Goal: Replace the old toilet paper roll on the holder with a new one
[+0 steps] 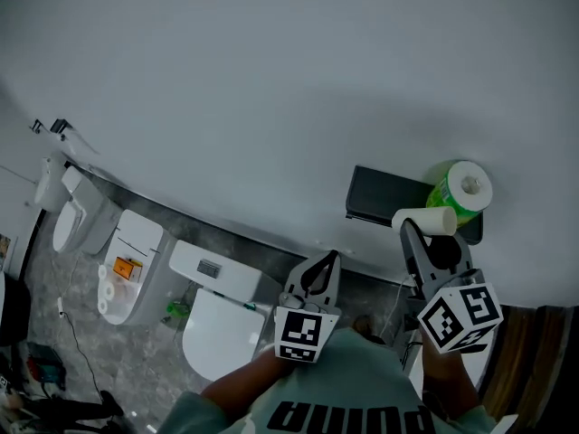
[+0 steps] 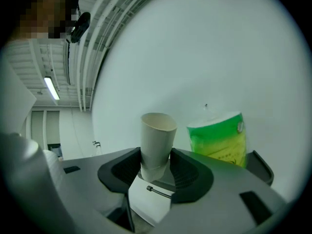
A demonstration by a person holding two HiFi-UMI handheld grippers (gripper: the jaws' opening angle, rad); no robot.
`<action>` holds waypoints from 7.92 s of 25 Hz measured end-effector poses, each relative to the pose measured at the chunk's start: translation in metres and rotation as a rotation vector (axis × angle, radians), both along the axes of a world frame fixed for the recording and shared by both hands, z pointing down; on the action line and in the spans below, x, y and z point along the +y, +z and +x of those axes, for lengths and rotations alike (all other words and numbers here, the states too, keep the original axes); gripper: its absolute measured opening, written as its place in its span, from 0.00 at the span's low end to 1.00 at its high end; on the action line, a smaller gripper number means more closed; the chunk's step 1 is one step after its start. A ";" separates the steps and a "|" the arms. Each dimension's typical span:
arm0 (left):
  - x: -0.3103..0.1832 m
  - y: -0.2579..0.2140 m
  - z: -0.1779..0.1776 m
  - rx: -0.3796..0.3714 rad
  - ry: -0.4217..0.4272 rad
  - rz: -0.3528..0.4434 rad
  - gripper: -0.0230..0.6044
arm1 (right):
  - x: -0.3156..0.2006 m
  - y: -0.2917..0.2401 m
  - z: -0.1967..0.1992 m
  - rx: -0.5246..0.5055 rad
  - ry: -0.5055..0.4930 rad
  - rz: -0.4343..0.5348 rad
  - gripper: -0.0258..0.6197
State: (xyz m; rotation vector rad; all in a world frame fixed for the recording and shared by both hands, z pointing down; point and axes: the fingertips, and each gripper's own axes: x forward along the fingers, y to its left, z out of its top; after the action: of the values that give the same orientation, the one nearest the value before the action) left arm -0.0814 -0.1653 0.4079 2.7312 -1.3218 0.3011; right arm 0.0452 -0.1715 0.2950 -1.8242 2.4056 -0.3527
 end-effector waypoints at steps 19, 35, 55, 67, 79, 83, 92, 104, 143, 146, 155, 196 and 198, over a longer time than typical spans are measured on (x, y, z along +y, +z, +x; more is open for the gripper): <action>-0.017 -0.001 -0.041 0.013 -0.140 -0.007 0.05 | -0.059 0.012 -0.025 0.247 -0.047 -0.077 0.34; -0.027 0.016 -0.041 0.055 -0.143 -0.062 0.05 | -0.083 0.031 -0.036 0.384 -0.066 -0.185 0.34; -0.018 0.003 -0.025 0.095 -0.051 -0.044 0.05 | -0.037 0.015 -0.023 0.357 0.032 -0.104 0.34; -0.003 -0.026 0.024 0.100 0.113 -0.009 0.05 | 0.021 0.008 0.009 0.292 0.162 -0.008 0.34; 0.008 -0.044 0.079 0.114 0.229 0.039 0.05 | 0.057 0.022 0.045 0.253 0.263 -0.020 0.34; 0.010 -0.048 0.092 0.105 0.245 0.051 0.04 | 0.063 0.027 0.053 0.248 0.268 -0.028 0.34; 0.010 -0.050 0.107 0.073 0.260 0.067 0.04 | 0.064 0.030 0.062 0.250 0.265 -0.030 0.34; 0.007 -0.054 0.115 0.078 0.258 0.072 0.04 | 0.056 0.026 0.071 0.249 0.257 -0.019 0.34; -0.026 -0.061 0.103 0.076 0.127 0.070 0.04 | -0.035 -0.003 0.097 0.267 0.152 -0.026 0.74; -0.026 -0.060 0.100 0.077 0.124 0.065 0.04 | -0.037 -0.003 0.096 0.278 0.155 -0.031 0.74; -0.024 -0.054 0.089 0.063 0.120 0.030 0.04 | -0.039 -0.002 0.096 0.310 0.189 -0.019 0.74; 0.030 -0.003 0.173 -0.013 0.428 -0.063 0.04 | 0.098 0.015 0.234 -0.119 0.638 0.025 0.73; 0.029 0.003 0.176 -0.024 0.433 -0.068 0.04 | 0.099 0.025 0.240 -0.162 0.652 0.016 0.73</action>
State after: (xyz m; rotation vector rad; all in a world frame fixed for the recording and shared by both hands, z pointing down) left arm 0.0948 -0.1360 0.4107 2.9363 -0.6946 0.4000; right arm 0.2852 -0.0721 0.3203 -2.3213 1.5812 -0.3853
